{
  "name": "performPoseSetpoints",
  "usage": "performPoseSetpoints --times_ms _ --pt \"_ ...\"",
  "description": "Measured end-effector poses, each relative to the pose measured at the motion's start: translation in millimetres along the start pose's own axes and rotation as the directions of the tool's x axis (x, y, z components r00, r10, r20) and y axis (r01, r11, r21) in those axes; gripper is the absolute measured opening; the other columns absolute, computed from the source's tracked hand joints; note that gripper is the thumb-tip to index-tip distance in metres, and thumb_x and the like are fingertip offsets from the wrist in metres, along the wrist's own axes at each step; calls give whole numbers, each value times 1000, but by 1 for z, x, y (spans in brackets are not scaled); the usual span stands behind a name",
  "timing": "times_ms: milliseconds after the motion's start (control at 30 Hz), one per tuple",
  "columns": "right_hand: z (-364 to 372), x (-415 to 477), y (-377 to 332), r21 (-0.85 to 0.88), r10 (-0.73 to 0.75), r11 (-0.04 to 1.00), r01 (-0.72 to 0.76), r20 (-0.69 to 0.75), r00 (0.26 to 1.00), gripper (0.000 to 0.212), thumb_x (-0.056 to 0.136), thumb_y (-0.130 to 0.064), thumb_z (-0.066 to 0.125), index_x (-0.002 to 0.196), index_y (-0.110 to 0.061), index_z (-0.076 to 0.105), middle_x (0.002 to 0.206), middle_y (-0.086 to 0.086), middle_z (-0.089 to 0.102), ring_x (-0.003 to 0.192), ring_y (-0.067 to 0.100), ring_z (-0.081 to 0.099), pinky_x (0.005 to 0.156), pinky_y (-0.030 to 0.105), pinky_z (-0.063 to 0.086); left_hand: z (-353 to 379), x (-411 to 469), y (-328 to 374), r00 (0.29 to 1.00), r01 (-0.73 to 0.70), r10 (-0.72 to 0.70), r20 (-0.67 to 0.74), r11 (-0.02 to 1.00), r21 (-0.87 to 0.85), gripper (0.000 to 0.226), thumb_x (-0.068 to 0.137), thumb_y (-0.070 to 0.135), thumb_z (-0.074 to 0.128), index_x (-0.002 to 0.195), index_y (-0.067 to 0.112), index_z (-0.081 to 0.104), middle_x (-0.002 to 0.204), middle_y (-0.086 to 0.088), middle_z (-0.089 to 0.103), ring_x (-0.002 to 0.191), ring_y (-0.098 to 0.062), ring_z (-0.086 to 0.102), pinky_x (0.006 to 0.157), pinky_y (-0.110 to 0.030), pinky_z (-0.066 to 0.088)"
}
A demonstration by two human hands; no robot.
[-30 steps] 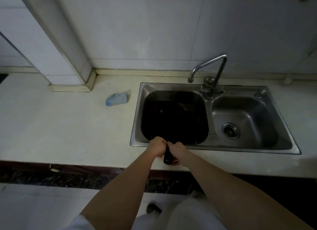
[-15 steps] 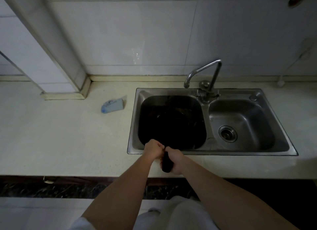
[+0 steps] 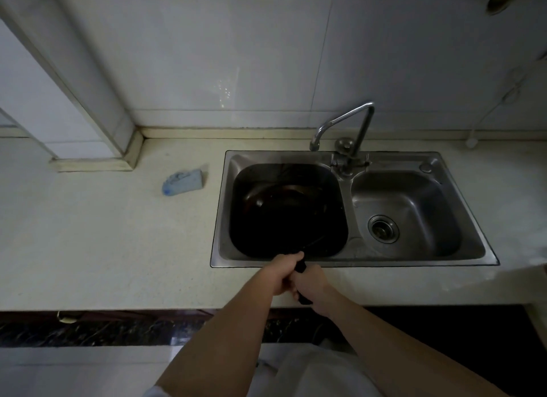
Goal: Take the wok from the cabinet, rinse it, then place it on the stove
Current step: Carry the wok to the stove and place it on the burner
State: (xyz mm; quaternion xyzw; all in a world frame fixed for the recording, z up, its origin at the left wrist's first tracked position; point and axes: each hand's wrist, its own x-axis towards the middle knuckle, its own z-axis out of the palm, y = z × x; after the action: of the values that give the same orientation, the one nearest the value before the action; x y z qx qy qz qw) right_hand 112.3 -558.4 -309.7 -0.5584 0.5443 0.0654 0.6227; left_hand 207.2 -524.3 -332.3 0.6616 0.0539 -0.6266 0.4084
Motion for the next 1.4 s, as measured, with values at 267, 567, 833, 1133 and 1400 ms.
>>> performPoseSetpoints --times_ms 267,567,833,1133,1400 --pt "-30 -35 7 -38 -218 975 219 29 975 28 89 -1 52 112 -18 54 63 4 61 42 17 52 39 28 43 37 -8 -5 987 103 -59 149 947 -305 30 95 38 64 79 14 72 88 -5 78 85 -22 69 90 -35 52" --pt "-31 -41 17 -28 -291 956 292 37 956 18 90 -3 54 105 -13 56 76 14 59 40 16 50 41 30 43 44 -10 -9 995 -102 103 -13 936 -338 45 88 32 67 48 21 50 45 3 46 61 -20 58 81 -33 46" --pt "-16 -43 20 -118 -391 912 392 28 920 10 91 -4 54 95 -13 54 62 11 63 36 17 54 37 28 43 34 -27 -9 981 -195 183 -68 915 -354 42 95 19 59 56 17 44 46 4 30 48 -19 54 58 -27 47" --pt "-13 -50 9 -103 -372 924 369 -16 928 13 91 -4 53 103 -4 57 63 12 62 32 14 54 35 24 40 36 -44 3 984 -181 172 -55 939 -293 42 97 21 60 55 17 51 46 4 35 51 -18 59 64 -29 49" --pt "-17 -62 -7 18 -233 972 232 72 970 15 93 -6 53 105 0 57 47 3 59 33 17 51 39 26 43 31 -55 6 993 -121 114 -42 942 -314 38 102 21 52 66 16 44 42 7 42 56 -13 61 54 -19 52"
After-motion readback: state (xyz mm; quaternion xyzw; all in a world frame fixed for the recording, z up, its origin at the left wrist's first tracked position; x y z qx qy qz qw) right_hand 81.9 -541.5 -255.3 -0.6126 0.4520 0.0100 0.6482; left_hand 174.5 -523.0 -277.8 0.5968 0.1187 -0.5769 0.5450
